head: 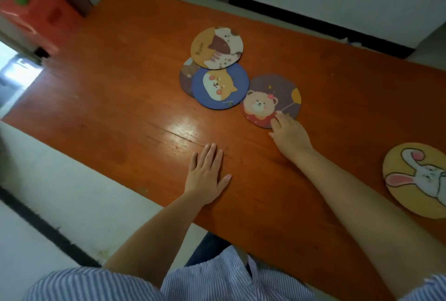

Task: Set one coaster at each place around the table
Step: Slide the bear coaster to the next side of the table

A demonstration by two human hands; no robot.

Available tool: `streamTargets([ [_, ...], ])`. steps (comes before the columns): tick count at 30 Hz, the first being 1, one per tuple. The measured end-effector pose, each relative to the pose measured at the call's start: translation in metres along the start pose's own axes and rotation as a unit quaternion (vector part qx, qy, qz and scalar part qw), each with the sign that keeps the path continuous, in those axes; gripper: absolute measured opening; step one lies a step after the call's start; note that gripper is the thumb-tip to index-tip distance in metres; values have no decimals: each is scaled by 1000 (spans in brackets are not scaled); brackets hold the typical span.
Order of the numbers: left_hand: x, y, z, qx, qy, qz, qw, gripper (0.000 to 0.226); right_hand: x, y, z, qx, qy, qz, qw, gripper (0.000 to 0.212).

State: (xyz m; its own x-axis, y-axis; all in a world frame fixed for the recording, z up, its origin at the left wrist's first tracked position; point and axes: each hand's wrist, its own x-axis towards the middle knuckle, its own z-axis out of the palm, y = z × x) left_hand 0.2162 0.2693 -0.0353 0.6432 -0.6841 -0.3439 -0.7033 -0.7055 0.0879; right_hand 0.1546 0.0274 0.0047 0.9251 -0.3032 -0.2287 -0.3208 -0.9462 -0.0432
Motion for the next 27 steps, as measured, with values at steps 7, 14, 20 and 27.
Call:
streamTargets([
  [7,2,-4,3,-16,29,26,999,78,25,-11,-12,-98,-38,-22,994,36],
  [14,1,-6,-1,-29,28,48,998,75,2,-22,-11,28,32,37,998,30],
  [20,0,-2,-10,-73,59,16,995,59,-95,-27,24,92,-11,55,994,40],
  [27,-11,40,-33,-110,-11,-35,993,48,-177,-37,42,117,63,-3,991,27],
])
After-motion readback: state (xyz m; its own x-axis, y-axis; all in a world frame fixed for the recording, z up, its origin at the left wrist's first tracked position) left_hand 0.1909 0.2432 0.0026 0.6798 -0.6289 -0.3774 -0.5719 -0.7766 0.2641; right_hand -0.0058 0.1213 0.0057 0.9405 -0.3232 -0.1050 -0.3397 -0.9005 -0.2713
